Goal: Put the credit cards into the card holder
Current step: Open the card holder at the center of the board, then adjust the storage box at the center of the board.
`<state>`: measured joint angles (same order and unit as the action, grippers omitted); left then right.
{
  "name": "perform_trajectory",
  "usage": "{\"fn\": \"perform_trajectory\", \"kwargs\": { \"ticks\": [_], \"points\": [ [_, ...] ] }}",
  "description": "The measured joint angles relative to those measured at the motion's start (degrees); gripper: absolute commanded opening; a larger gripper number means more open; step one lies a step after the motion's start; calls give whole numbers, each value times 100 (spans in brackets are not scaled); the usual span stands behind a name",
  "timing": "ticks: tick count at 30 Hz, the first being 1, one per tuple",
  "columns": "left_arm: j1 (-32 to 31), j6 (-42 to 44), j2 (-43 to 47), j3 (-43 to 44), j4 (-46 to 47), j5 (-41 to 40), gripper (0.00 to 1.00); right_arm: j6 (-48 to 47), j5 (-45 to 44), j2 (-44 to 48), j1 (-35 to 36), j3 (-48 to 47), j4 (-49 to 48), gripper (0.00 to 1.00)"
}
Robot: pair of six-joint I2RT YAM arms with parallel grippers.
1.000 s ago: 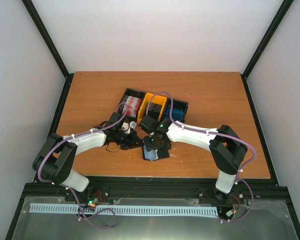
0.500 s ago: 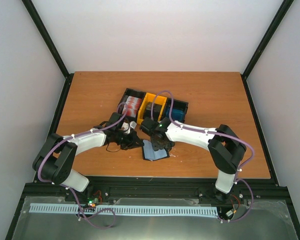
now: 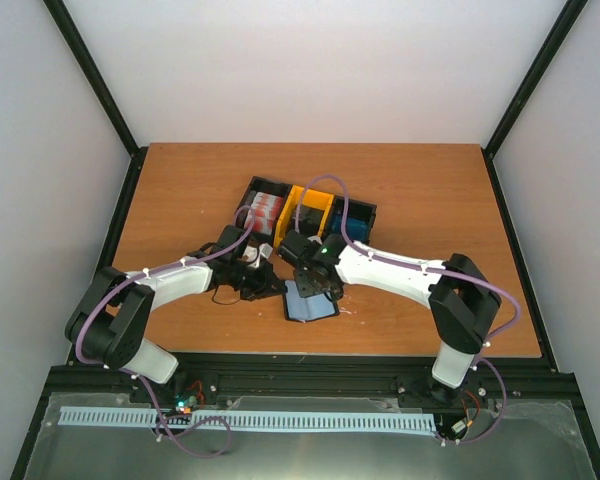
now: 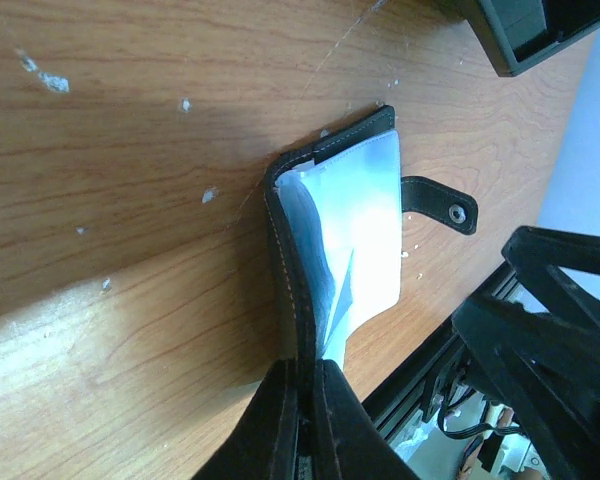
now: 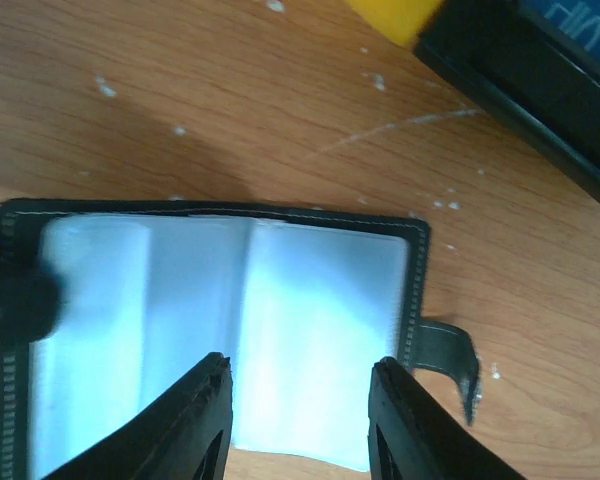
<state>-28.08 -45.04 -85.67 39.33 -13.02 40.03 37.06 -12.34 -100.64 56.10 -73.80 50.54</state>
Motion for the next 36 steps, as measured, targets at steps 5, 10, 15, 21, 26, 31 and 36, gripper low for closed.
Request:
{"fn": "perform_trajectory", "kwargs": {
  "ticks": [5, 10, 15, 21, 26, 31, 36],
  "points": [
    [0, 13, 0, 9, -68, -81, 26, -96, 474, 72, 17, 35, -428, 42],
    [0, 142, 0, 94, -385, -367, 44, -63, 833, -15, 20, 216, -776, 45],
    [0, 236, 2, 168, -640, -671, 53, 35, 927, -184, 20, 326, -859, 48],
    [0, 190, 66, 168, -769, -938, 67, 179, 962, -197, 20, 369, -887, 51],
    [0, 105, 367, 168, -798, -1202, 78, 199, 960, -212, 2, 369, -896, 52],
    [0, 13, 896, 168, -802, -1567, 87, 101, 960, -26, -205, 369, -901, 54],
    [11, -55, 1436, 168, -804, -1943, 99, -367, 1056, 595, -935, 323, -896, 54]
  ]
}}
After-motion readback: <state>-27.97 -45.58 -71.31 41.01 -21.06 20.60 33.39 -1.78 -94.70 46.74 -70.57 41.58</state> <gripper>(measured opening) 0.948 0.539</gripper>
